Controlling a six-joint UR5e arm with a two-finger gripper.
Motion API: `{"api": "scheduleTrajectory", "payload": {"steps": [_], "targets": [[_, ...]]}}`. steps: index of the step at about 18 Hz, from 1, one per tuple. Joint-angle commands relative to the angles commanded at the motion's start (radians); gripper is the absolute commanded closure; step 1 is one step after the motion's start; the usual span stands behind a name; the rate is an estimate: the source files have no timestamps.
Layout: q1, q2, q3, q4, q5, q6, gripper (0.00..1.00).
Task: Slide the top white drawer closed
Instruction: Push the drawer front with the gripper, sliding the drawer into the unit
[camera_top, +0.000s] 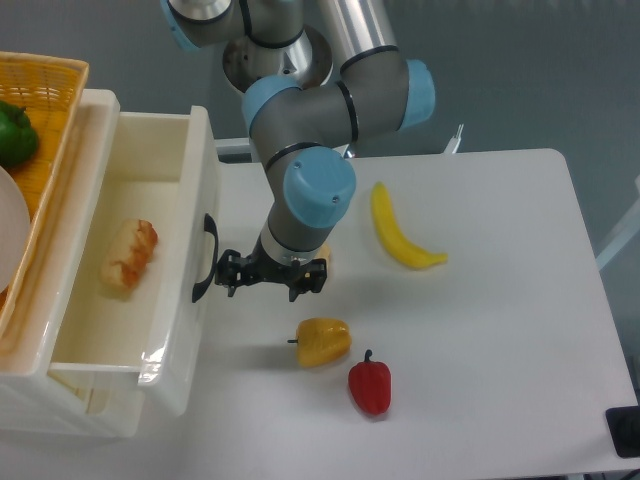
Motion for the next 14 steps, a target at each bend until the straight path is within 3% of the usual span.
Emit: {"api": "scheduleTrajectory", "payload": {"steps": [14], "targets": [[-0.084, 0.015, 0.009, 0.011, 0.032, -0.003, 0.00]]}}
